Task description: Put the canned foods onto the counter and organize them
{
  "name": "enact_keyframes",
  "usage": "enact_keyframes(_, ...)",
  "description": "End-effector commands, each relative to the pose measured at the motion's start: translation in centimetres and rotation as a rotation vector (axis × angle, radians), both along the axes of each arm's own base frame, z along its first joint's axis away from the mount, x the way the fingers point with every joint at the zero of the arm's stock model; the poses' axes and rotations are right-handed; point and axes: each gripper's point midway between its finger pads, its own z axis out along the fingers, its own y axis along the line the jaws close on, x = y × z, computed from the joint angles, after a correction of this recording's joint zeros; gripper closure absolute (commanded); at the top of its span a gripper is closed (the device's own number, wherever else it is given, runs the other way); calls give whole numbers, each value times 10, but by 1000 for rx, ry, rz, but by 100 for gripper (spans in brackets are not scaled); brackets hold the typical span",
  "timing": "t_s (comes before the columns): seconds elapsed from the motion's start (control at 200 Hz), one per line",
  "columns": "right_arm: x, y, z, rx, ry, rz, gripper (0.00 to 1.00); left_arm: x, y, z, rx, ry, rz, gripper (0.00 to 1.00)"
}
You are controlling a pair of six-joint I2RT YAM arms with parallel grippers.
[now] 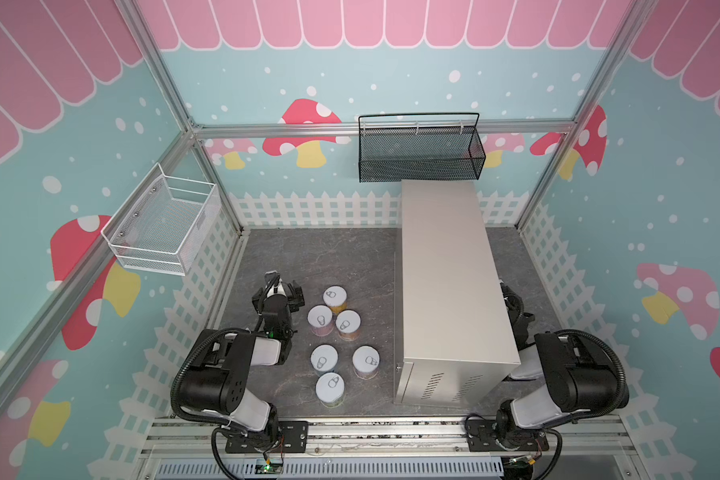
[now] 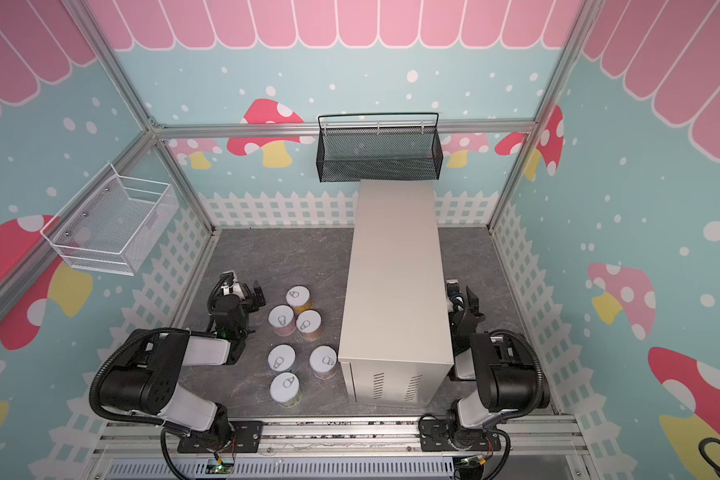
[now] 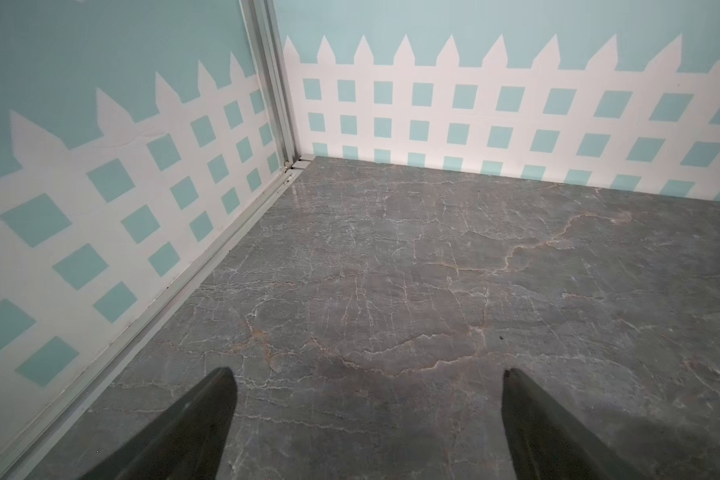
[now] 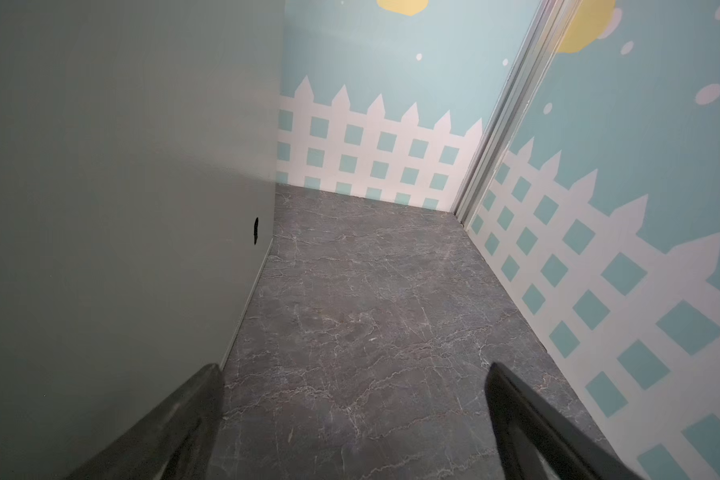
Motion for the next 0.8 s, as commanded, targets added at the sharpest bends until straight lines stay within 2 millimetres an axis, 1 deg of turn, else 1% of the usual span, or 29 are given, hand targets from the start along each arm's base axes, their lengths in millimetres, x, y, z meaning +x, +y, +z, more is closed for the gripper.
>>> enact_keyframes(0.0,3,17,6,-14,-18,84,1,6,-1,5,-25,-7,-30,0)
enact_keyframes(0.796,2,18,7,-16,-22,82,1,6,2,5,-28,-5,-23,0)
